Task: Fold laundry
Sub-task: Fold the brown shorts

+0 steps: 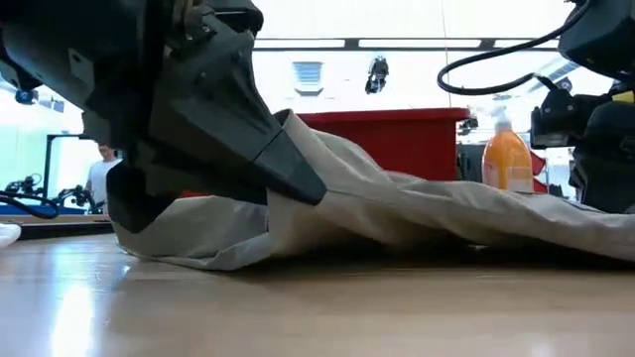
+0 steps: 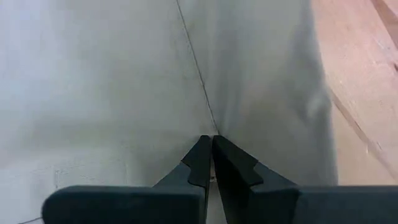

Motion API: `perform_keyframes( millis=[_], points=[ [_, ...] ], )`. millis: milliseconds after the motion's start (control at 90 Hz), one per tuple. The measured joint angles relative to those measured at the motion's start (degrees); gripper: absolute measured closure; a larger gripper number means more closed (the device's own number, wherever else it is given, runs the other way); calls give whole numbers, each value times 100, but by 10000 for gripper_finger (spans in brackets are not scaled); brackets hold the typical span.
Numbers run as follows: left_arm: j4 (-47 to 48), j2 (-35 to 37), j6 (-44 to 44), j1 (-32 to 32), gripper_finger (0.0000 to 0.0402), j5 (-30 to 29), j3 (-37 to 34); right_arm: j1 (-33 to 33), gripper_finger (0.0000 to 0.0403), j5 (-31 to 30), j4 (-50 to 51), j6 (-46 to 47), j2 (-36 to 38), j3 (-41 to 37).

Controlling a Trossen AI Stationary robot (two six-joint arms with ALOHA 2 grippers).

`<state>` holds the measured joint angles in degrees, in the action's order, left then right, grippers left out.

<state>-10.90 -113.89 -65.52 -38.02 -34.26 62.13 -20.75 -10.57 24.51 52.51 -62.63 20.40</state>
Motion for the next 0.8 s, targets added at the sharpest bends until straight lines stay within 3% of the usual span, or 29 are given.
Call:
perform_keyframes(
  millis=[156,389,489,611,800],
  points=[
    [252,59,4,-35,334,554,0,0,396,-31,11,0,2,-4],
    [1004,287,-499,-126,119,813,0,2,396,-10,109,-310,13,147],
    [1532,545,-699,-165,58,728,-2,0,396,4,250,-563,71,421],
    [2188,1083,-602,-179,42,358,-2,0,396,2,289,-900,105,841],
    [3598,1955,-134,-179,72,-474,0,2,396,-148,227,-1346,90,1280]
  ],
)
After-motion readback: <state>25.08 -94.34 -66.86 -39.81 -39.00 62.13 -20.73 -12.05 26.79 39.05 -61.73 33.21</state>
